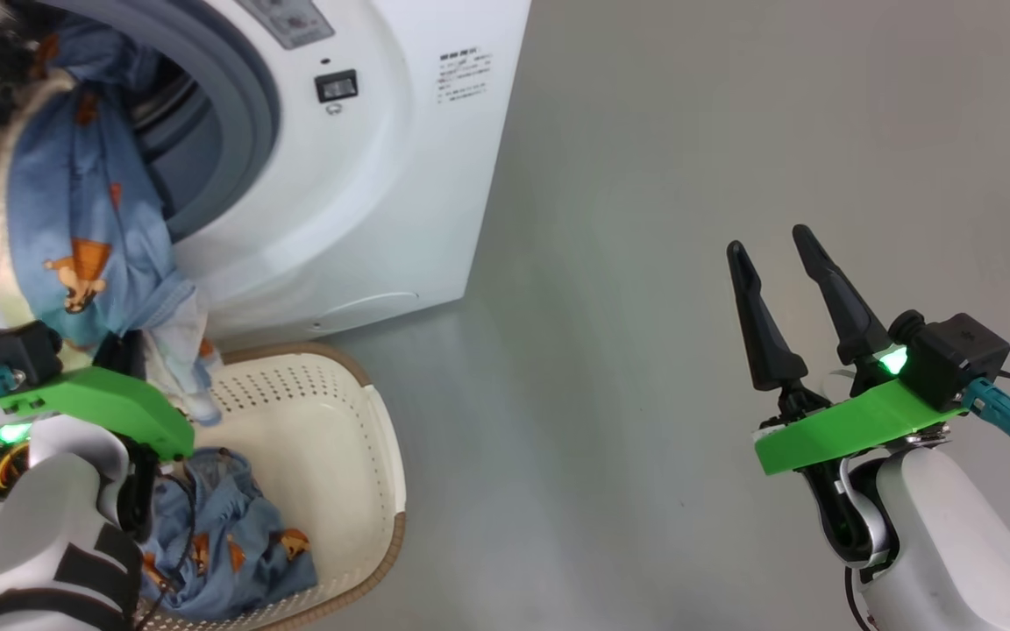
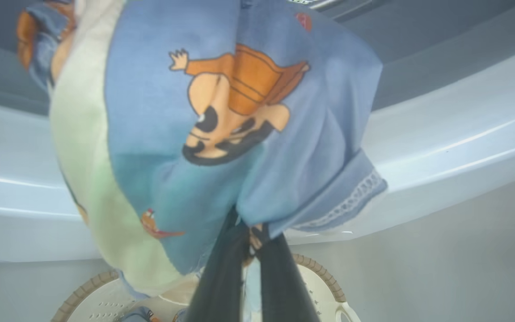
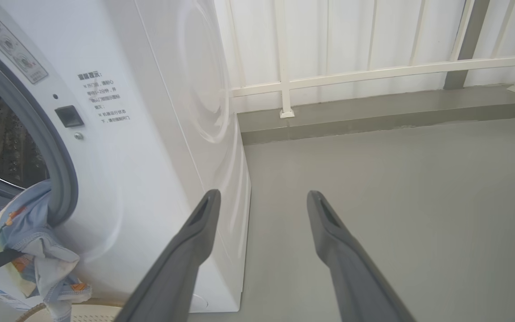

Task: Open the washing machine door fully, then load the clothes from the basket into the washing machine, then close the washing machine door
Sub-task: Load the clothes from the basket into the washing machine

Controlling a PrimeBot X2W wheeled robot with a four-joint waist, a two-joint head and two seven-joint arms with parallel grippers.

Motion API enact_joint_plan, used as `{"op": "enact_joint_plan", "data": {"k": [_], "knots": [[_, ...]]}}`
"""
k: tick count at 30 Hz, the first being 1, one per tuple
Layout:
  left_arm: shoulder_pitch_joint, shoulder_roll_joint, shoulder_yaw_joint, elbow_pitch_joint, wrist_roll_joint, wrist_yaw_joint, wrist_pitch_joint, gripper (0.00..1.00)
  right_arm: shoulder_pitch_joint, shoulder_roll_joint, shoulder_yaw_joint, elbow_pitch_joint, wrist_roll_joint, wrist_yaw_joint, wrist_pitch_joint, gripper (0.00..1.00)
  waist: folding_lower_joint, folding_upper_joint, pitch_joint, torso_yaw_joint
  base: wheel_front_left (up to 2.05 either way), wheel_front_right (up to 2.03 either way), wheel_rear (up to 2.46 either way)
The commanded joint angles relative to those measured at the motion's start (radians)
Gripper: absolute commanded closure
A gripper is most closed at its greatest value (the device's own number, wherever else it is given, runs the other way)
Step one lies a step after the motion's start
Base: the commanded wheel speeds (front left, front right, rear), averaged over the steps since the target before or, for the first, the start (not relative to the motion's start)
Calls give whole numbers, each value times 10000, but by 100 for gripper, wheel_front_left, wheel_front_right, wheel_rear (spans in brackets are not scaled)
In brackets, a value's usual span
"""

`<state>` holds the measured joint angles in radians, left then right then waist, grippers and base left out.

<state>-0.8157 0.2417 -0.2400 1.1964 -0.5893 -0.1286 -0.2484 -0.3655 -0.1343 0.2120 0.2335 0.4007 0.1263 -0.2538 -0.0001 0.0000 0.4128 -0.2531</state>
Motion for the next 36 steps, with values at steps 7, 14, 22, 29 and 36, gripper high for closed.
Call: {"op": "enact_joint_plan", "data": {"k": [7, 14, 22, 29, 36], "knots": [[677, 335, 329, -1264, -59, -18, -132, 100, 131, -240, 252, -86, 24, 44, -80, 0, 1, 0, -511, 351, 0, 0, 0], [735, 353, 421, -2200, 40, -19, -133, 100, 127, -303, 307, -87, 103, 44, -80, 0, 1, 0, -558, 433, 0, 0, 0], [-77, 623, 491, -2609, 25, -20, -133, 100, 65, -216, 277, -224, 105, 44, -80, 0, 1, 0, -125, 250, 0, 0, 0], [-1784, 1089, 384, -2396, 188, -10, 88, 100, 7, -97, 166, -405, -10, 44, -80, 0, 1, 0, 752, -71, 0, 0, 0], [-3806, 1626, 273, -1729, 444, 172, 511, 100, -257, 117, 91, -697, -191, 44, -80, 0, 1, 0, 1948, -460, 0, 0, 0]]}}
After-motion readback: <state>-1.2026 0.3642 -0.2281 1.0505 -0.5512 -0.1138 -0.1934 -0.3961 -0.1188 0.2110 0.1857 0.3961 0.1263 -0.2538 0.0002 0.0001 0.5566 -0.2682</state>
